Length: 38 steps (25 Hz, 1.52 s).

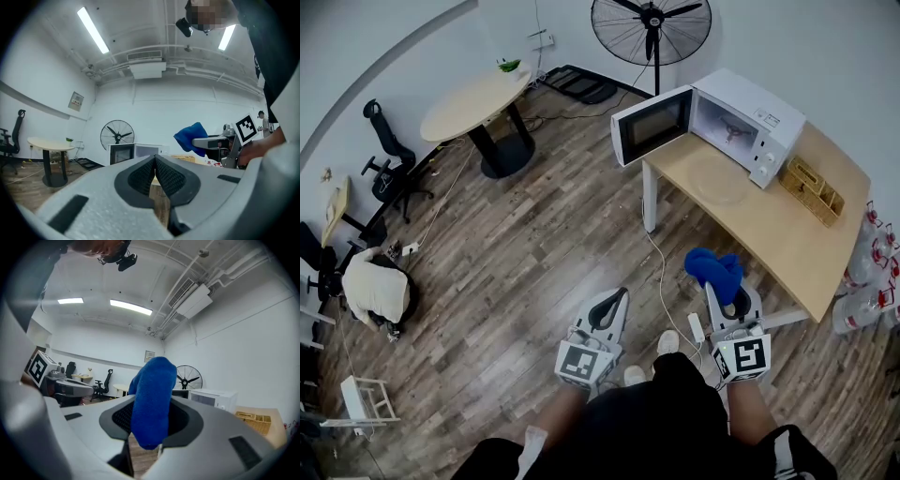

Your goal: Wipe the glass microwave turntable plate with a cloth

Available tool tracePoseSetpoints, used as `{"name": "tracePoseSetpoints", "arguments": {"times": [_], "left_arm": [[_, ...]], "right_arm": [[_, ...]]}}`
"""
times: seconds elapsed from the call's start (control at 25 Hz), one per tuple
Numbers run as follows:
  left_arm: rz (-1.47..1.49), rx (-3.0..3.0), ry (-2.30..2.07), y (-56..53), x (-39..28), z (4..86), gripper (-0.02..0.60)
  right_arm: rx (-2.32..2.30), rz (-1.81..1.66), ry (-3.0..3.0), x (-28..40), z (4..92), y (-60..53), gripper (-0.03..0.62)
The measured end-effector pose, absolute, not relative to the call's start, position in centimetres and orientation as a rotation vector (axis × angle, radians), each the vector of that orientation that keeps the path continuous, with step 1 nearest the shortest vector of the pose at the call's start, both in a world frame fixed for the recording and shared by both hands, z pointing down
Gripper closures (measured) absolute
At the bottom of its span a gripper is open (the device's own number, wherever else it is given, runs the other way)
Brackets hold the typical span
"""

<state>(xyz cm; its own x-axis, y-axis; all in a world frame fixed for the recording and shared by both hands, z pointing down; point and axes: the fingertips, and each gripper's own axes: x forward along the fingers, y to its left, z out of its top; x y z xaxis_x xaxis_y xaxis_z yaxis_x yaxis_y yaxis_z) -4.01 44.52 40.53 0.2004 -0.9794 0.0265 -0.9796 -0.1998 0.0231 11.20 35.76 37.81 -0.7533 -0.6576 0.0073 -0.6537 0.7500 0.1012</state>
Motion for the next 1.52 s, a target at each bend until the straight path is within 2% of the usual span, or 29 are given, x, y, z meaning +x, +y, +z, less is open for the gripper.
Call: {"name": "tracePoseSetpoints", "arguments": {"times": [0.24, 0.96, 1.52], "left_arm": [[0.007, 2.407, -1.959, 40.5, -5.9, 40.9, 0.577], [0.074, 2.470, -1.909, 19.4, -7.2, 39.3, 0.575], [0.031, 2.563, -1.841, 8.6, -9.9, 39.3, 0.577]], "right_arm": [[1.081, -0.123, -2.899, 9.2, 38.2, 32.0, 0.462], [1.061, -0.125, -2.876, 6.3, 38.0, 12.2, 0.461], [1.159, -0.127, -2.827, 5.1, 38.5, 2.8, 0.461]]}}
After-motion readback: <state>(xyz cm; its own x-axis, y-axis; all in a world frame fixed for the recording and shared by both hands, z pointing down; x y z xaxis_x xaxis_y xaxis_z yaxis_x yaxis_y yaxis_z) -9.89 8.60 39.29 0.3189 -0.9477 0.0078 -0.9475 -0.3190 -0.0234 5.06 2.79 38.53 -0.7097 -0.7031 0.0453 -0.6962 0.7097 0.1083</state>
